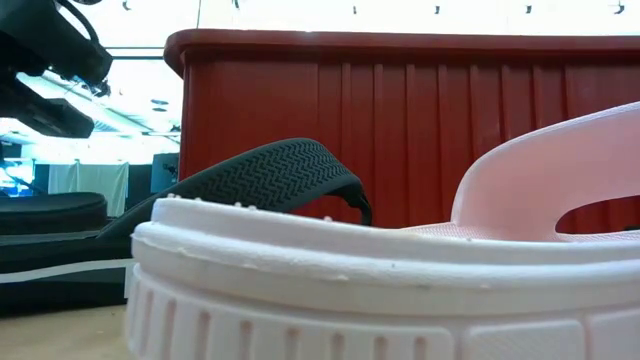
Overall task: Pick and place slides into bin
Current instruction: Put the black slide into the red bin
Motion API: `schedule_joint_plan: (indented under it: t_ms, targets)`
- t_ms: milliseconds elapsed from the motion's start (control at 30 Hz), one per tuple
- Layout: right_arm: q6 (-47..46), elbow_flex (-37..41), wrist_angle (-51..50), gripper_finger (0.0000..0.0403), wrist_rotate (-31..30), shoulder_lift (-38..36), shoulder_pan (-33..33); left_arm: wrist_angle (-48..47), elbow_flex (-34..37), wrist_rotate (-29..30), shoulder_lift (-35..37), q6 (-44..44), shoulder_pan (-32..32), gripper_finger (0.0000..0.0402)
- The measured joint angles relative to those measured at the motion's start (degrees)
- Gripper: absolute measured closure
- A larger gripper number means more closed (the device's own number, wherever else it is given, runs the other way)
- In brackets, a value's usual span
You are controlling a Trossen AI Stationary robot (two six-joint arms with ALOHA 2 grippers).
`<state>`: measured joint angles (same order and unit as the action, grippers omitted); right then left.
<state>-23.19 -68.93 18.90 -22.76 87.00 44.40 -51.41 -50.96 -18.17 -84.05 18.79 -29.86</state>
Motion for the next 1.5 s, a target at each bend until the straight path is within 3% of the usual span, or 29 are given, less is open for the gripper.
schedule_joint_plan:
  t_ms: [133, 267, 433, 567, 633, 733, 867, 967, 1033, 1133, 1267, 1367, 1500]
  targets:
    - [0.9, 0.0, 0.0, 0.0311, 0.0, 0.0, 0.0, -0.1, -0.2, -1.9, 0.0, 4.6, 0.0, 0.0386]
    - [1.0, 0.0, 0.0, 0.0311, 0.0, 0.0, 0.0, -0.3, -3.6, -5.8, 0.0, 13.2, -0.4, 0.0389]
    - [3.1, -0.5, -0.1, 0.0311, -1.4, -0.2, 0.0, -1.0, -14.2, -5.3, 0.0, 22.1, -2.4, 0.039]
    - [9.4, -1.1, 0.0, 0.0311, -2.8, -1.6, 0.0, -6.4, -26.4, 3.5, 0.0, 29.4, -3.3, 0.0391]
    - [12.7, -1.2, 0.0, 0.0311, -3.7, -2.9, 0.0, -8.4, -33.5, 11.9, 0.0, 31.8, -4.2, 0.0391]
    - [18.5, -1.2, 0.0, 0.0311, -4.4, -5.2, 0.0, -12.6, -43.9, 28.1, 0.0, 33.8, -5.3, 0.0391]
    - [23.9, -1.2, 0.0, 0.0311, -4.4, -9.2, 0.0, -10.5, -54.6, 52.3, 0.1, 34.7, -5.8, 0.0391]
    - [24.8, -1.2, 0.0, 0.0311, -4.4, -12.7, 0.0, -5.0, -57.7, 69.4, 0.1, 32.9, -4.2, 0.0391]
    - [24.8, -1.2, 0.0, 0.0311, -4.4, -14.9, 0.0, 2.8, -57.2, 76.5, 0.1, 28.7, -2.0, 0.0391]
    - [24.9, -1.3, -1.1, 0.0311, -4.4, -18.3, 0.0, 20.7, -54.3, 78.6, -0.9, 20.0, 3.1, 0.0391]
    - [24.9, -1.3, -5.9, 0.0311, -4.5, -23.4, 0.0, 40.6, -51.8, 76.3, -6.1, 10.6, 9.9, 0.0391]
    - [24.9, -1.3, -8.3, 0.0311, -4.5, -27.1, 0.0, 46.9, -51.8, 74.7, -11.2, 13.3, 15.3, 0.0391]
    - [24.9, -1.3, -9.4, 0.0311, -5.6, -31.2, 0.0, 50.2, -51.8, 74.5, -18.7, 27.4, 22.6, 0.0391]
